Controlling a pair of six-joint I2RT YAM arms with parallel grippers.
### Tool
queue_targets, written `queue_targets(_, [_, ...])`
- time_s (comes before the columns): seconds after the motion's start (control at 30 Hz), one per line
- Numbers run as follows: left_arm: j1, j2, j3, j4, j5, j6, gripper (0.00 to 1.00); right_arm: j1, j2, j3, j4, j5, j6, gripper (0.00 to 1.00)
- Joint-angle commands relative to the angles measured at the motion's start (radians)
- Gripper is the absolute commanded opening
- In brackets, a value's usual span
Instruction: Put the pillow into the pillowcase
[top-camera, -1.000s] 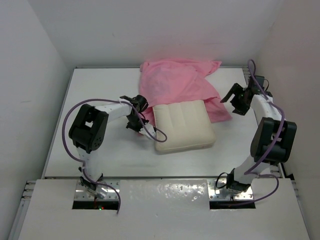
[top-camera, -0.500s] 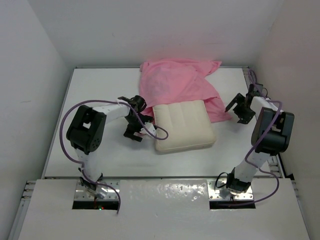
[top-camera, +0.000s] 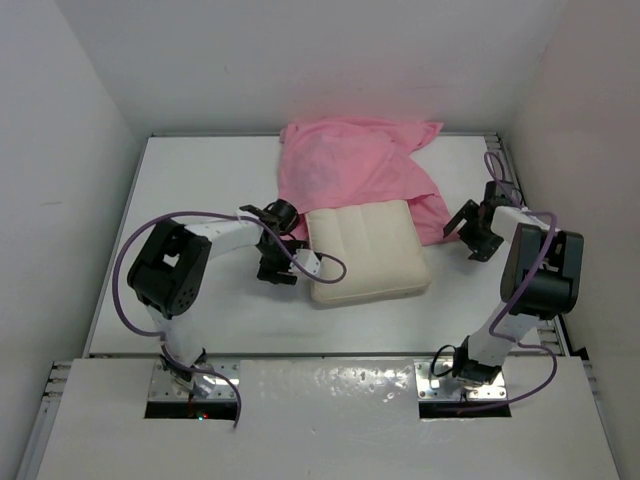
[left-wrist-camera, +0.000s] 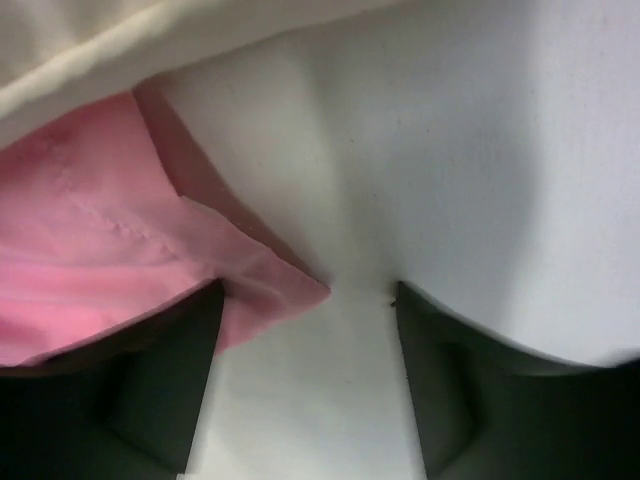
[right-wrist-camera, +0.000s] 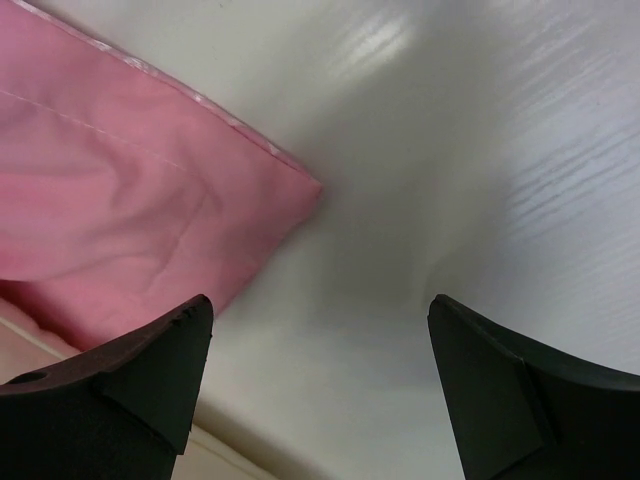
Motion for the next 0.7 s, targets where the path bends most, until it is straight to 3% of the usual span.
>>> queue_targets(0.0, [-0.012, 0.082, -0.065, 0.219, -0.02, -0.031, 0.5, 0.002, -0.032, 0.022, 0.07, 0.016, 0.037, 0.86])
queue_targets(0.07, [-0.024, 0.082, -0.063, 0.273, -0.021, -0.094, 0.3, 0.002, -0.044, -0.003, 0.094, 0.008, 0.063, 0.86])
queue_targets(0.1, [-0.026, 0.083, -0.063, 0.303, -0.026, -0.117, 0.09, 0.002, -0.056, -0.027, 0.102, 0.008, 0.074, 0.86])
queue_targets(0.13, [-0.024, 0.082, -0.062, 0.352, -0.032, -0.163, 0.0, 0.002, -0.062, -0.035, 0.115, 0.008, 0.086, 0.86])
queue_targets(0.23, [-0.012, 0.082, -0.045, 0.365, -0.009, -0.2, 0.0, 0.011, -0.103, -0.076, 0.141, 0.006, 0.14, 0.85])
queue_targets(0.33, [0.014, 0.071, -0.013, 0.333, 0.02, -0.248, 0.0, 0.024, -0.21, -0.193, 0.273, -0.02, 0.204, 0.83])
queue_targets(0.43, [0.054, 0.054, 0.041, 0.253, 0.039, -0.286, 0.0, 0.053, -0.286, -0.227, 0.287, 0.072, 0.22, 0.84])
queue_targets(0.53, [0.073, 0.031, 0.067, 0.187, 0.013, -0.271, 0.0, 0.054, -0.277, -0.216, 0.303, 0.109, 0.218, 0.86])
queue_targets(0.67, [0.079, -0.01, 0.04, 0.193, -0.027, -0.251, 0.0, 0.03, -0.144, -0.188, 0.344, 0.135, 0.285, 0.86])
